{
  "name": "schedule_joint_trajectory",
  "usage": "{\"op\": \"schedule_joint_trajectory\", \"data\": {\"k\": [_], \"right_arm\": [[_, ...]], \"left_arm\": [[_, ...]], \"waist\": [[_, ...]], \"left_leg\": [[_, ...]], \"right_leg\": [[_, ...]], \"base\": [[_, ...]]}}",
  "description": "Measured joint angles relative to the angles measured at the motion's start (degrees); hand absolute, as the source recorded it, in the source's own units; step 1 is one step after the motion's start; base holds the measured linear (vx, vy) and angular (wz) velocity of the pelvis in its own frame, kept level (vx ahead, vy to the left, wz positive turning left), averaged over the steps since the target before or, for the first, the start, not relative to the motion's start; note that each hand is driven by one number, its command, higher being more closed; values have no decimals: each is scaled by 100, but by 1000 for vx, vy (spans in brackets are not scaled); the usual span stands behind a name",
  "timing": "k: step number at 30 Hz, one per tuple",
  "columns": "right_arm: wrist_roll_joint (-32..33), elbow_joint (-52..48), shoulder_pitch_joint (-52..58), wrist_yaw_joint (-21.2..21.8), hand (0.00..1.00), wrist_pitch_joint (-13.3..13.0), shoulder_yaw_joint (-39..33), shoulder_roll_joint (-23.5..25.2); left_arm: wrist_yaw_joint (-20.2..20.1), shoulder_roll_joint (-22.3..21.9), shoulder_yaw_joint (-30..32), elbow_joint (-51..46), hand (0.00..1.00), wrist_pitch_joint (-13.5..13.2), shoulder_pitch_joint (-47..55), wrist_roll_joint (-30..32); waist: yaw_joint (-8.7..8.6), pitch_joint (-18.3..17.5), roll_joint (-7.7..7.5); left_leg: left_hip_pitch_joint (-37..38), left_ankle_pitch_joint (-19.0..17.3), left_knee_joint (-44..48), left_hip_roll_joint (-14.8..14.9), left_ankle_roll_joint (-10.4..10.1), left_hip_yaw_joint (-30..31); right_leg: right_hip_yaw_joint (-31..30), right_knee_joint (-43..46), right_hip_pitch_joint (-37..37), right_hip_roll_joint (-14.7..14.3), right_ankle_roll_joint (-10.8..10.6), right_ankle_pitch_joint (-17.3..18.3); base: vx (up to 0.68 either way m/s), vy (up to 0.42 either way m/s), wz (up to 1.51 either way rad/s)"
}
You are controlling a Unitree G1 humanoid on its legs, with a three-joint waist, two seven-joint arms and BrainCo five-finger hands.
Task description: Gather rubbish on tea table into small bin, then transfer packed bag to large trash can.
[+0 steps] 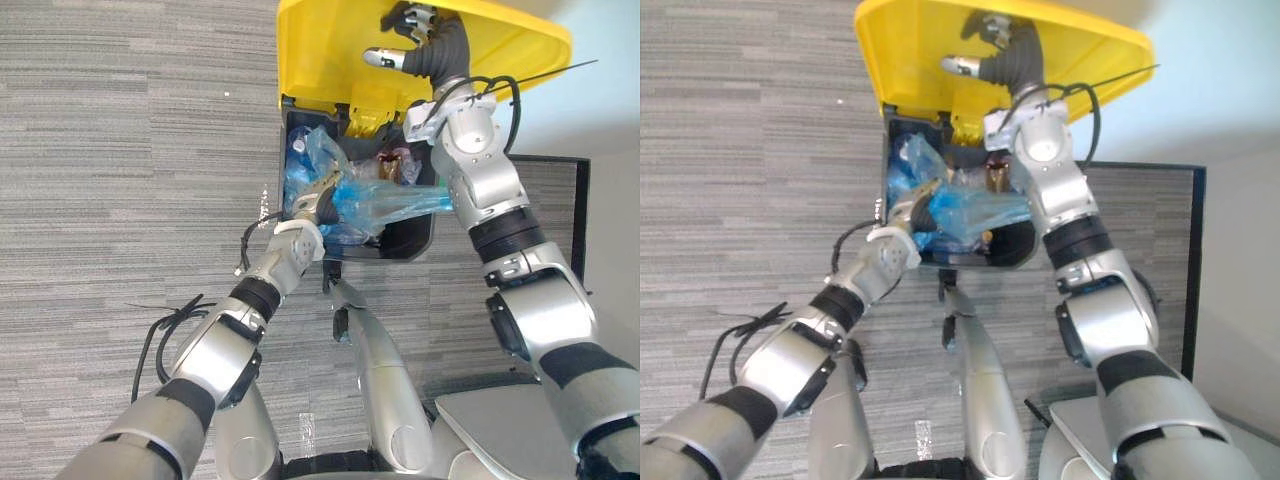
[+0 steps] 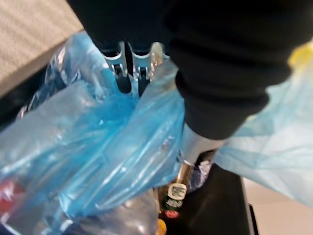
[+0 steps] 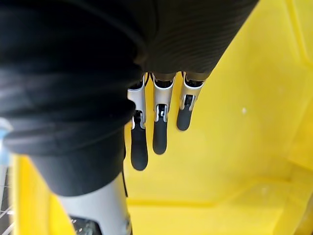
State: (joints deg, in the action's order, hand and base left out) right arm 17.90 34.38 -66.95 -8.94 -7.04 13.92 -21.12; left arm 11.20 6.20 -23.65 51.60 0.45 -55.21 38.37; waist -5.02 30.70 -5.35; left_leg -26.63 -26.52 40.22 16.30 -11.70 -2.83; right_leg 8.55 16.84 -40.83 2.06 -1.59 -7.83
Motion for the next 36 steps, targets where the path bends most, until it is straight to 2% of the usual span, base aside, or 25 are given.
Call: {"op": "schedule_joint_trajectory", "data": {"k": [5, 13, 18, 22, 29, 31, 33, 36], "right_arm": [[-1, -46, 181, 2, 0, -70, -1, 12], [-221, -416, 518, -8, 0, -96, -18, -14], [-238, -410, 792, 9, 0, -62, -24, -29], [-447, -407, 828, 104, 0, -15, -26, -50], [-671, -401, 1133, 226, 0, -1, -104, -243], [-674, -402, 1467, 292, 0, -1, -255, -366], [-680, -401, 1792, 337, 0, -2, -319, -600], [-689, -373, 2165, 406, 0, 6, -451, -655]], "left_arm": [[3, -29, -6, -90, 0, 43, 1, 319], [-3, -33, -218, -392, 0, 18, 12, 255], [-172, -15, -346, -755, 0, -150, 141, -142], [-392, 167, -577, -1126, 0, -273, 245, -497], [-455, 471, -674, -2440, 0, -536, 815, -1288], [-561, 659, -675, -3020, 0, -682, 1218, -1516], [-653, 944, -642, -3538, 0, -876, 1658, -1844], [-815, 1311, -384, -4007, 0, -990, 2345, -2302]], "waist": [[61, -9, -12], [76, -15, -16], [133, -35, -19], [158, -35, -18], [246, -41, -8], [281, -86, 69], [387, -176, 147], [450, -235, 247]], "left_leg": [[59, 20, -15, -18, -33, 46], [103, 107, -144, -100, -50, 100], [276, 105, -160, -116, -46, 124], [309, 107, -151, -127, -42, 174], [453, 121, -163, -183, -17, 190], [499, 120, -170, -189, -13, 269], [498, 119, -161, -210, -5, 273], [600, 119, -175, -202, -5, 297]], "right_leg": [[26, 4, 74, 2, 2, 2], [59, -11, 126, 77, -1, 8], [78, -35, 324, 95, -4, 26], [108, -56, 402, 106, -4, 26], [131, -74, 570, 165, -3, 25], [201, -126, 699, 174, -3, 25], [204, -125, 707, 188, -2, 26], [244, -135, 826, 195, 1, 33]], "base": [[-11, -13, 4], [6, -11, 6], [4, 1, 5], [-5, -9, 5], [0, 0, 4], [-10, 0, 15], [-6, 0, 6], [1, -3, 4]]}}
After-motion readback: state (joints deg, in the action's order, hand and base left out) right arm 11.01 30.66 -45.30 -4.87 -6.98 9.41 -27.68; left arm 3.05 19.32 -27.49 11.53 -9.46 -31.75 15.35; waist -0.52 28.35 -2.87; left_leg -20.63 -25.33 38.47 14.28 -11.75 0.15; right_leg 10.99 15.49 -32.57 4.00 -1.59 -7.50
